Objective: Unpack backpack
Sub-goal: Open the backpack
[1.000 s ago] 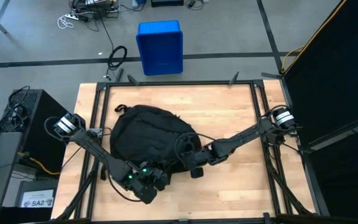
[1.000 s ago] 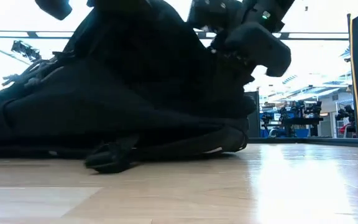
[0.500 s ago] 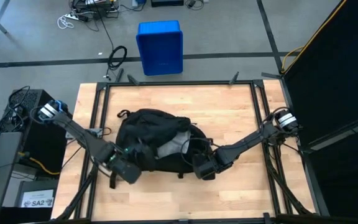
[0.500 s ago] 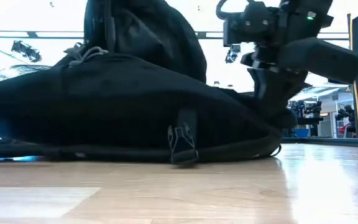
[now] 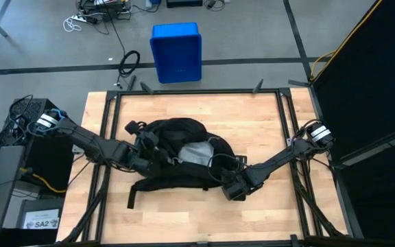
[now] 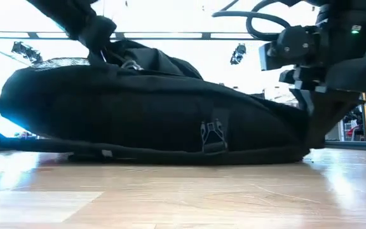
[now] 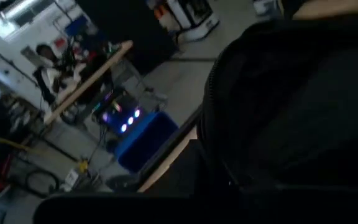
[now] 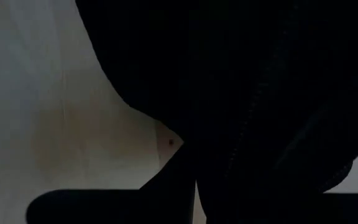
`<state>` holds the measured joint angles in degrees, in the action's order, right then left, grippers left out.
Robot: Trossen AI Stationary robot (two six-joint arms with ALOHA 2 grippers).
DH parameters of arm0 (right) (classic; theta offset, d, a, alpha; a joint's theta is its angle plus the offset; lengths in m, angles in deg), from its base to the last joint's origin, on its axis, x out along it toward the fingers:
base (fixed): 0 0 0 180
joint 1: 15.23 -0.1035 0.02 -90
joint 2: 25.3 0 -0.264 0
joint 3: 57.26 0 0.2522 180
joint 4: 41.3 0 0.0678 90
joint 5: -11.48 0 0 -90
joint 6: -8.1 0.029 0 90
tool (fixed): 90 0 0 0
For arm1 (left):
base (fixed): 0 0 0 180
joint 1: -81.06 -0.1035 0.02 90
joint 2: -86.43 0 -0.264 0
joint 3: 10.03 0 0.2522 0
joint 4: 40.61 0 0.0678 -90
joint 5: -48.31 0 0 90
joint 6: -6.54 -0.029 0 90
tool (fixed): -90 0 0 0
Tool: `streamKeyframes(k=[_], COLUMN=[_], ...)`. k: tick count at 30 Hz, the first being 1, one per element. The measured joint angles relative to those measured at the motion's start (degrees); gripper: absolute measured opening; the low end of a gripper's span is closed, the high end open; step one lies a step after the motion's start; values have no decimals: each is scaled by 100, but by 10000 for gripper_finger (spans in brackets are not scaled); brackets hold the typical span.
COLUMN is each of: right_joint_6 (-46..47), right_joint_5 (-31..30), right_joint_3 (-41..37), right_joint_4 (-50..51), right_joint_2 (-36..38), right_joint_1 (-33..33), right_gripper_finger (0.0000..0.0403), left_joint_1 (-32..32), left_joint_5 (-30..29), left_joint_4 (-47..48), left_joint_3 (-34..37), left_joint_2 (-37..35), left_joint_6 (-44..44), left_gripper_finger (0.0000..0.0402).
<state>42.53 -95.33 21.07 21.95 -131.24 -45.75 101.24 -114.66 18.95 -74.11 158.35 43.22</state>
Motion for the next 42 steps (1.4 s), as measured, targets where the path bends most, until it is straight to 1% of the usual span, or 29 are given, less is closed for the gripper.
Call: streamKeyframes(k=[8, 12, 16, 17, 19, 24, 29, 37, 42], right_joint_6=[499, 553, 484, 455, 374, 217, 217, 258, 258], right_joint_5=[71, 141, 120, 120, 118, 292, 489, 569, 546], right_joint_3=[-25, -34, -38, -38, -42, -53, -58, -56, -49], right_joint_4=[254, 250, 250, 250, 250, 297, 366, 346, 300], right_joint_2=[189, 330, 380, 382, 382, 386, 386, 386, 388], right_joint_1=[-311, -331, -327, -318, -290, -200, -189, -189, -189], right_gripper_finger=[0, 0, 0, 0, 0, 0, 0, 0, 0], left_joint_1=[-380, -550, -676, -682, -684, -684, -684, -673, -673], left_joint_5=[694, 1315, 2093, 2277, 2455, 2454, 2087, 1372, 1062], left_joint_4=[-28, -68, -244, -334, -613, -1468, -2162, -1679, -1363], left_joint_3=[358, 614, 939, 1019, 1178, 1272, 1267, 489, -127], left_joint_2=[0, -11, -20, -22, -24, -18, -78, -179, -188], left_joint_6=[442, 743, 888, 889, 681, -534, -1816, -2484, -2889], left_gripper_finger=[0, 0, 0, 0, 0, 14, 62, 163, 211])
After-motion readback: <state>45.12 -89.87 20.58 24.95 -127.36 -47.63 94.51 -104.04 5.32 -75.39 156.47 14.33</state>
